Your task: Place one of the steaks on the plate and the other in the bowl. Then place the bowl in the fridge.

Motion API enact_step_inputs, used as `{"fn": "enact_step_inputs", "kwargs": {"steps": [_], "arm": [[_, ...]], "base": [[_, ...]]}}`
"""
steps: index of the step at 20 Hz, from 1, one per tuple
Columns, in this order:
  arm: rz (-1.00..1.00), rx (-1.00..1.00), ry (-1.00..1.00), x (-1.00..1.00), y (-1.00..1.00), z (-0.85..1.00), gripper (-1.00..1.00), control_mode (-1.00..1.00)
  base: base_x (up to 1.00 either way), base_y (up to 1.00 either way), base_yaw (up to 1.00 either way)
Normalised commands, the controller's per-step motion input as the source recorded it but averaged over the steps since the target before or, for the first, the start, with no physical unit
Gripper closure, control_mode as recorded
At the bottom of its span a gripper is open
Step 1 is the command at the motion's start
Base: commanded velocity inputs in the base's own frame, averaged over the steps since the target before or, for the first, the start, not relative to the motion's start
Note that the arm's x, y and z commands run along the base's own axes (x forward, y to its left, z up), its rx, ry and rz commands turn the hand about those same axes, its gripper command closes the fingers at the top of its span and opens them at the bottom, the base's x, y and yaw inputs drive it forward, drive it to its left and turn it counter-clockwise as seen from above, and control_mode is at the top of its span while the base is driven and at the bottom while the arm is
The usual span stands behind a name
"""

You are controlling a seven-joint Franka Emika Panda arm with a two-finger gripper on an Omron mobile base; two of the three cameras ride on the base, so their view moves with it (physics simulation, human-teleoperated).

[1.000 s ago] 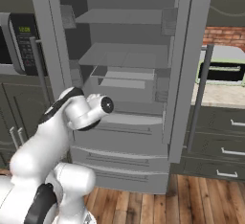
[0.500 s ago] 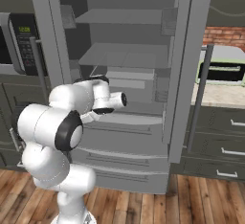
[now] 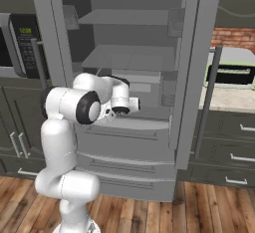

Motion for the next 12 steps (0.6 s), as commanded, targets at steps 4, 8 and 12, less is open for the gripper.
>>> {"fn": "enact_step_inputs", "kwargs": {"steps": [4,8,12], "arm": [[0.08,0.06,0.10,0.03,0.28,-0.57,-1.00,-1.00],[0.07,0.00,0.04,0.04,0.63,-0.05,-1.00,-1.00],[0.06,0.00,0.03,0.00,0.72,0.00,-1.00,-1.00]], "base": [[0.00,0.00,0.00],[0.00,0.00,0.00],[0.00,0.00,0.00]]}}
